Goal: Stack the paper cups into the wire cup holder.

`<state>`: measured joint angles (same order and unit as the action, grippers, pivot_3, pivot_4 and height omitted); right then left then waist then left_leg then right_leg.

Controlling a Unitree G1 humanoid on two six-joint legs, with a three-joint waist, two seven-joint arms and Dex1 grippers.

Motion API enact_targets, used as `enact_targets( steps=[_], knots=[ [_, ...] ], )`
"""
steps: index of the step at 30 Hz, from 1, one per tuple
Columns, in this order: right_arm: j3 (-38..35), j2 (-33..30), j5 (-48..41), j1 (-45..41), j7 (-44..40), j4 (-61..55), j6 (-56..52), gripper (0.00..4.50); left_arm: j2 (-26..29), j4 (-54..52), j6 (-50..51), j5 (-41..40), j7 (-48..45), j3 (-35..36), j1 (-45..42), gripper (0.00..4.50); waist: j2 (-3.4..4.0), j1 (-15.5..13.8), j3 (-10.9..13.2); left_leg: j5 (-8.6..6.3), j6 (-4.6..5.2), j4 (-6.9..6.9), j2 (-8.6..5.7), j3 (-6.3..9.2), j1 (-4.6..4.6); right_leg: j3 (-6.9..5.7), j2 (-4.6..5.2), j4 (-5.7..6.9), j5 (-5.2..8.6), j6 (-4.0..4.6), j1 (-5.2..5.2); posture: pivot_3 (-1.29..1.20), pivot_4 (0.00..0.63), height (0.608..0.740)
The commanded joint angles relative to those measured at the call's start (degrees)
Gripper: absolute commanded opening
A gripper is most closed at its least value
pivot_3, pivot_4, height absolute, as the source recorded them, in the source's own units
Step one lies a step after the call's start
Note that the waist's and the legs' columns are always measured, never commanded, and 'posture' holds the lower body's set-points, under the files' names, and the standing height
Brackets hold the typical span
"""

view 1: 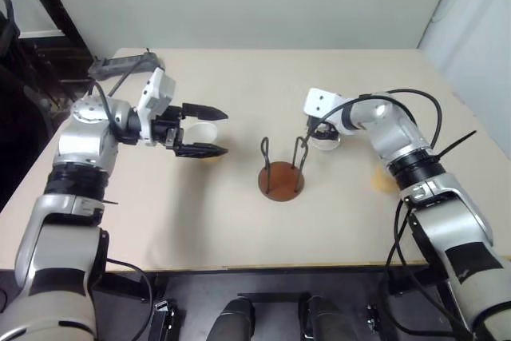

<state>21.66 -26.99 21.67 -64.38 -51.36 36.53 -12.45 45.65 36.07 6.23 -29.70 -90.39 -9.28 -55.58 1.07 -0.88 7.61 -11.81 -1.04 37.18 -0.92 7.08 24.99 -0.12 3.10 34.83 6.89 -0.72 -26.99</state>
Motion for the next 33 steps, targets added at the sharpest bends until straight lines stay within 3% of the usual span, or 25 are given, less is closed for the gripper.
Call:
enact_targets(
  steps=[1,14,18,25,33],
  knots=[
    [-0.1,-1.3,0.7,-1.2,0.3,-0.4,1.6,3.39,0.8,-0.3,-0.7,-0.7,-2.1,0.5,-1.7,4.5,0.0,0.0,0.0,0.0,0.0,0.0,0.0,0.0,0.0,0.0,0.0,0.0,0.0,0.0,0.0,0.0,0.15,0.74],
    [2.8,-0.9,6.0,0.7,6.6,1.6,9.3,3.39,0.9,0.5,-1.0,-0.9,-2.1,0.6,-2.3,4.5,0.0,0.0,0.0,0.0,0.01,0.0,0.0,0.0,-0.01,0.0,0.0,0.0,-0.02,-0.02,0.0,0.0,0.15,0.74],
    [3.1,0.0,7.1,2.0,8.2,1.4,9.8,2.51,0.9,0.4,-0.8,-0.9,-2.1,1.0,-2.7,4.5,0.0,0.0,0.0,0.0,0.01,0.0,0.0,0.01,-0.01,0.0,0.0,0.0,-0.03,-0.02,0.01,0.0,0.15,0.74],
    [3.3,0.7,8.3,3.0,9.4,0.7,10.3,0.03,0.7,-0.3,-0.5,-0.7,-2.1,1.2,-2.8,4.5,-0.01,0.0,0.0,0.0,0.01,0.0,0.01,0.0,-0.04,0.0,0.01,0.0,-0.05,-0.03,0.04,0.0,0.15,0.74],
    [2.8,0.4,8.7,2.4,10.0,1.7,11.0,0.03,0.5,-0.1,-0.7,-0.8,-2.1,1.0,-2.8,4.5,-0.01,0.0,0.0,0.0,0.01,0.01,0.01,0.0,-0.04,0.0,0.01,0.0,-0.07,-0.01,0.04,0.0,0.15,0.74]
  ],
)
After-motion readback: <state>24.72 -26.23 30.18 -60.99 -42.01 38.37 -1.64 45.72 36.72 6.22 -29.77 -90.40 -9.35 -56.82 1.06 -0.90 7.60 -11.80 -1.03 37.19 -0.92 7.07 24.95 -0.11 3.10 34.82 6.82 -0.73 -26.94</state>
